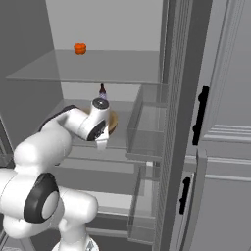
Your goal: Pick the chicken drumstick and garlic from their plates and place them in the bowl. Then put the bowl in the fridge.
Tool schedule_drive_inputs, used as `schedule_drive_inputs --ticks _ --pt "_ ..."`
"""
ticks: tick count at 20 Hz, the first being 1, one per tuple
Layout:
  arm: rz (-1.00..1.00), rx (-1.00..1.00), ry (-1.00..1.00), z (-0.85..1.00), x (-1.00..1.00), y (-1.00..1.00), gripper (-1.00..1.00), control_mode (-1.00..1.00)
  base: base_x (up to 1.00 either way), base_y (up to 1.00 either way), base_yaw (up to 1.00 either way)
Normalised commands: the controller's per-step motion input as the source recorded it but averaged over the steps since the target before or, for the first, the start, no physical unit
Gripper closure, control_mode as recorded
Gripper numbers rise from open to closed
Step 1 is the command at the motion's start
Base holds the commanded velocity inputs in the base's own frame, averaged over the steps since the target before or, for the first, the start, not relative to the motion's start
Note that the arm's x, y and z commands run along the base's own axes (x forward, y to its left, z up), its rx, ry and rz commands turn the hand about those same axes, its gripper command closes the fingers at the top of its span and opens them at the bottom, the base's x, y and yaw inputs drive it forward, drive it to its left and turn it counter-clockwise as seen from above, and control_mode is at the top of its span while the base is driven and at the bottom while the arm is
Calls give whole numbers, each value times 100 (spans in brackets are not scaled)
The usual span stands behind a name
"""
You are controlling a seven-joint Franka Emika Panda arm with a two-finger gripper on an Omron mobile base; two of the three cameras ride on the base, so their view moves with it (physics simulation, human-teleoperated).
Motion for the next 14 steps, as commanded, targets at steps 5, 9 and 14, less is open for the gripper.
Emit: schedule_drive_inputs --ticks 5,9,14 --pt "0 1 1 -23 25 0 100 -100 0 0 0" --pt "0 0 0 -11 26 0 100 -100 0 0 0" --pt "0 0 -9 0 21 0 100 -100 0 0 0"
